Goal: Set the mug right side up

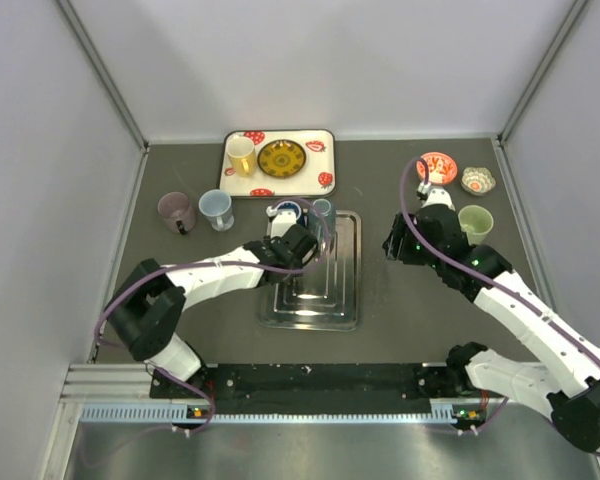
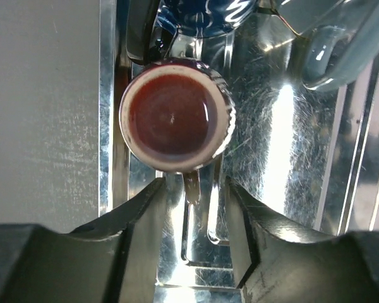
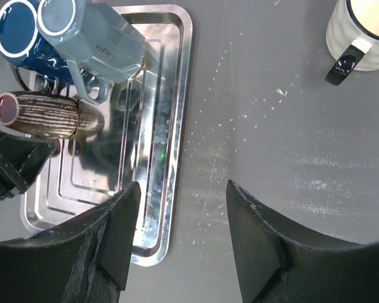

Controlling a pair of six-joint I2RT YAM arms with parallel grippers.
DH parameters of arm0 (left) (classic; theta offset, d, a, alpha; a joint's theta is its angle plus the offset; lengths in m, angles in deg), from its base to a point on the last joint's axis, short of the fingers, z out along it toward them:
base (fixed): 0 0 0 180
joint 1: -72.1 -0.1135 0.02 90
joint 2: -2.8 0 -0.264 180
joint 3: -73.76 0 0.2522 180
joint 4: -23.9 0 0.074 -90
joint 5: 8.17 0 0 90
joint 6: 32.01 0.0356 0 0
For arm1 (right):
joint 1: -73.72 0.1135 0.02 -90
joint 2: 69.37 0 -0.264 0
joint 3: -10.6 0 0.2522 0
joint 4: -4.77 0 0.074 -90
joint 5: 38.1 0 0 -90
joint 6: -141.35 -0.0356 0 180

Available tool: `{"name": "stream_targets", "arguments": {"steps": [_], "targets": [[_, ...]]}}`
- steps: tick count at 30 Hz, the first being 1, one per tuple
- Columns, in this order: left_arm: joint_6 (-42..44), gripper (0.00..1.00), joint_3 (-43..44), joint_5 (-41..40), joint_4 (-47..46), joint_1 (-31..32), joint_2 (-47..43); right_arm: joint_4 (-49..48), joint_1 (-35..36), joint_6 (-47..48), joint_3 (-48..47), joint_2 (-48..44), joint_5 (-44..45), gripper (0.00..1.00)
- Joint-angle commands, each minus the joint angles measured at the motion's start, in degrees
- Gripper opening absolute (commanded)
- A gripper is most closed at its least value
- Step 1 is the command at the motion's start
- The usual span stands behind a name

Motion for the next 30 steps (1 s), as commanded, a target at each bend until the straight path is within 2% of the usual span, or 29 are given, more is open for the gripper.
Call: {"name": "stream_targets", "arguments": {"steps": [1, 3, 12, 15, 20, 22, 26, 30], "targets": [[-3.3, 0.45, 1.9, -2.2, -1.3, -1.2, 1.4, -0.6, 0.8, 0.9, 0.9, -1.5, 0.0, 0.57], [-3.6, 0.40, 1.6, -2.3, -1.6, -1.7, 1.6, -0.6, 0.7, 0.9, 1.0, -1.6, -0.1, 0.57], [-2.9, 0.31, 1.6, -1.4, -2.6, -3.2, 3.3, -0.7, 0.6, 0.7, 1.4, -1.5, -0.1, 0.57], [-2.9, 0.25, 0.8, -1.0, -3.4, -3.4, 3.5, -0.6, 0.7, 0.6, 1.6, -1.5, -0.1, 0.57], [-3.1, 0.06, -0.8, -1.0, -3.9, -3.7, 2.4, -0.6, 0.7, 0.3, 1.7, -1.5, -0.5, 0.57], [-3.1, 0.01, -1.6, -0.9, -3.9, -3.7, 0.8, -0.5, 0.7, 0.1, 1.7, -1.4, -1.3, 0.57], [-3.5, 0.00, -1.4, 2.9, -0.4, -3.5, -5.6, -0.7, 0.8, -0.1, 2.0, -2.2, -5.1, 0.56], [-4.0, 0.00, -2.3, 6.7, 2.1, 0.1, -15.8, -2.0, 0.7, 0.1, 2.9, -4.5, -15.0, 0.56]]}}
